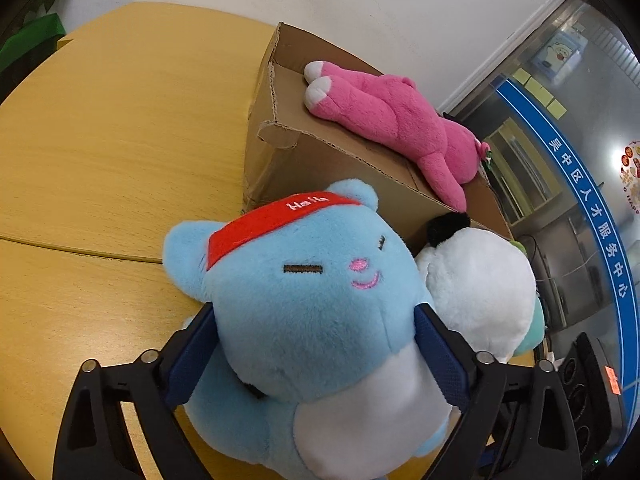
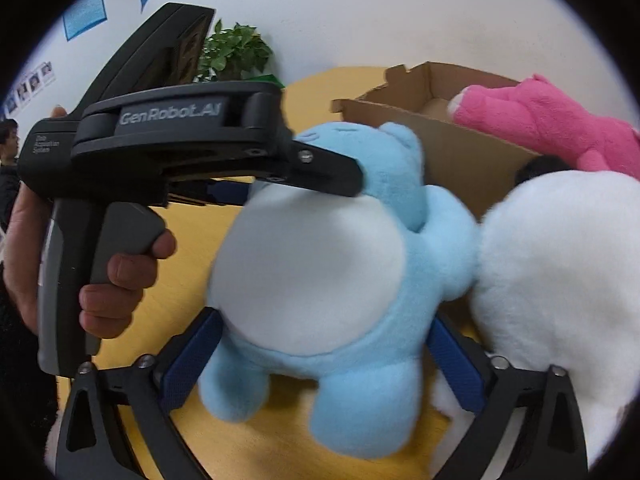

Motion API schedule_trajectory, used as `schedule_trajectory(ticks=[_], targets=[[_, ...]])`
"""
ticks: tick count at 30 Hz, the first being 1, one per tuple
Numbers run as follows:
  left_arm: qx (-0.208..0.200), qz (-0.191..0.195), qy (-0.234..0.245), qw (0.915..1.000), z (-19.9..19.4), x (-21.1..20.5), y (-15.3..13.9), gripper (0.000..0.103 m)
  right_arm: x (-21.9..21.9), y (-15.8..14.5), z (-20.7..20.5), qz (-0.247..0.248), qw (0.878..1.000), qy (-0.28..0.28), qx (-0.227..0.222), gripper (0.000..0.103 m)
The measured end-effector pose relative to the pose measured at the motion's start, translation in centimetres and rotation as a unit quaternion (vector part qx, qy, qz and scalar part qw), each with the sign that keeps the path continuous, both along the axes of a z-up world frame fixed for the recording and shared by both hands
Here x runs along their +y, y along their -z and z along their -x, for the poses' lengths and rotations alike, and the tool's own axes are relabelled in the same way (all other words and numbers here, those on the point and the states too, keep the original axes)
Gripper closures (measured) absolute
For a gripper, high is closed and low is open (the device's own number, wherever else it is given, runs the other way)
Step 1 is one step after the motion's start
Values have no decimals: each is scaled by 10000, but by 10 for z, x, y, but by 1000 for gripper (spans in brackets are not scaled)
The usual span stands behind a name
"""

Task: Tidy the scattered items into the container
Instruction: 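Close both grippers on the blue bear's body, then lift the blue bear with both grippers and carry it over the box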

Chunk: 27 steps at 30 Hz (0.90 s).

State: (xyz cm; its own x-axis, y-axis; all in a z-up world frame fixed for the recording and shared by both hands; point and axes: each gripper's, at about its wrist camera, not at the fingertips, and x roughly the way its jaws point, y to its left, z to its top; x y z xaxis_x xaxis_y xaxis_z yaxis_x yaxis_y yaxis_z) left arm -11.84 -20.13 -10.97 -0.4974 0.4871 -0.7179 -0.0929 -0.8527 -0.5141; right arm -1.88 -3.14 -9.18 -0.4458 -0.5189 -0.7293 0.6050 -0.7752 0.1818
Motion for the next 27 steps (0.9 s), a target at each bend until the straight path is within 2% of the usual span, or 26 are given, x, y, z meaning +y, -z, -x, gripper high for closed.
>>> schedule_trajectory(ticks=[2, 8, 16, 22, 27], targets=[[26, 27, 30, 10000, -1, 0, -1, 15, -1, 1, 1, -13, 10000, 54, -34, 9], [176, 164, 49, 9997, -10, 5, -9, 20, 5, -1, -3, 65, 10000, 21, -10, 24], [485, 467, -12, 9977, -32, 15, -38, 24, 16, -10, -14, 423, 9990, -70, 84, 31], [876, 604, 11, 9943, -36, 29, -76, 24, 27, -35, -15, 652, 9975, -7, 287, 31], [1507, 764, 167, 9855, -33, 48, -130, 24, 43, -75, -15, 826, 9932, 111, 810, 31]])
